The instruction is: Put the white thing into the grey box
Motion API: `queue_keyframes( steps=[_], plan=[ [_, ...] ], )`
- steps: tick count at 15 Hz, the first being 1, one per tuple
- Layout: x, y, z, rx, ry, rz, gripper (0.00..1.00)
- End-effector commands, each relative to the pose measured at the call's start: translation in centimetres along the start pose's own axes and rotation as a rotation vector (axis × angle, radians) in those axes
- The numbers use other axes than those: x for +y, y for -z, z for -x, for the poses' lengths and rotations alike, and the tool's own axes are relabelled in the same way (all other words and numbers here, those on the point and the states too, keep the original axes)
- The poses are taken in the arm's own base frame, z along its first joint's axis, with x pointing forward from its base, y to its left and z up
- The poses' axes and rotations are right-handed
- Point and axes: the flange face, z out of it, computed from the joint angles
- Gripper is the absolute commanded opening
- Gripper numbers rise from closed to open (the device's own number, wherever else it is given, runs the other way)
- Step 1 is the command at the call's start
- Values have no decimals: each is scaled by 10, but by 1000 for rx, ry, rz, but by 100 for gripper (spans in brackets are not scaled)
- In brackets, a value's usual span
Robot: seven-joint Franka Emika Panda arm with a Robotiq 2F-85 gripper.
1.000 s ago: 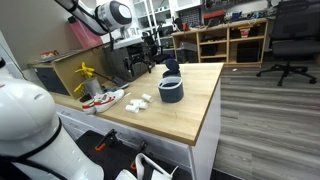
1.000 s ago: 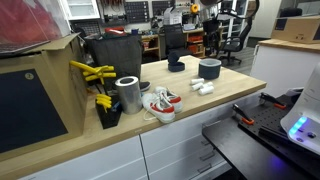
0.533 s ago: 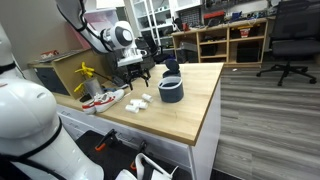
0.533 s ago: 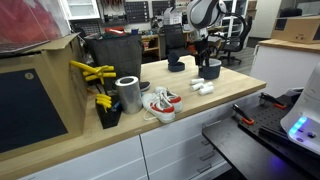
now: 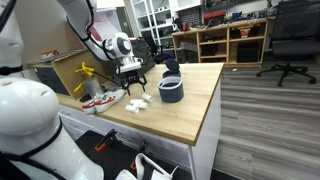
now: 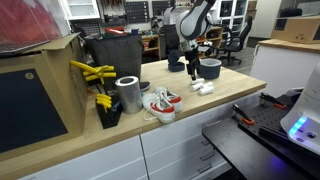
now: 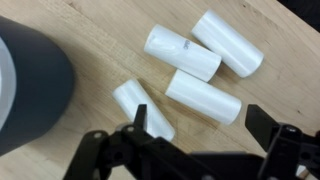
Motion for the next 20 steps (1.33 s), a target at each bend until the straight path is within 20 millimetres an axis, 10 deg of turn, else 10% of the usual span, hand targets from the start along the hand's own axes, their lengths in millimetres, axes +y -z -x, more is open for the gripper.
queue_keyframes(
  steps=[1,20],
  plan=[
    [0,-2,-3,-4,1,-3,100],
    [22,-6,-29,12,172,127,100]
  ],
)
